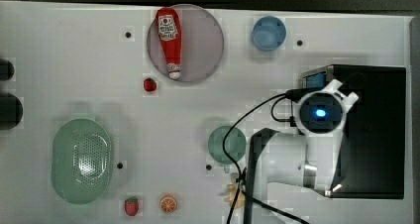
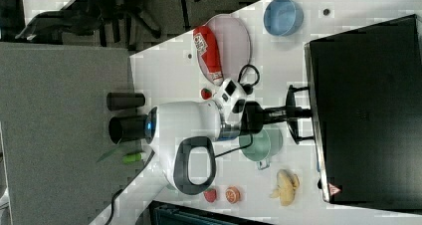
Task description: Flap open oven.
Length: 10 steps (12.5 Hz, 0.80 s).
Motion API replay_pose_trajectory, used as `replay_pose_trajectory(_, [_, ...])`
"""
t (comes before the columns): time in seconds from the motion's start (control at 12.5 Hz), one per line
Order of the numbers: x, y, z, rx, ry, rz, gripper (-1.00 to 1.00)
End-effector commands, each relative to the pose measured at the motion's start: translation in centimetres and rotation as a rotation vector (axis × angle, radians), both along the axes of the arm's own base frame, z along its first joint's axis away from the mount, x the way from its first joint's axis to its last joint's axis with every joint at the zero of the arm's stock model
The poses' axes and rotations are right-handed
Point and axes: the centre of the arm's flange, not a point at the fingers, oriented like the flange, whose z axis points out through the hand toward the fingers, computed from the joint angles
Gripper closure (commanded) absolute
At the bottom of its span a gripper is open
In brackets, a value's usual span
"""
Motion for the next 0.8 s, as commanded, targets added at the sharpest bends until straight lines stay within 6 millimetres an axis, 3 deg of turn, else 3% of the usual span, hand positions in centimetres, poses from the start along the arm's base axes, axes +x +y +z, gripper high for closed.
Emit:
replay_pose_trajectory(0.08, [1.5, 8.5, -5.5, -0.060, 0.035, -0.033, 0.65])
replay_pose_trajectory(0.8, [0.8, 19.7, -15.0, -0.449, 0.030, -0.120, 0.65])
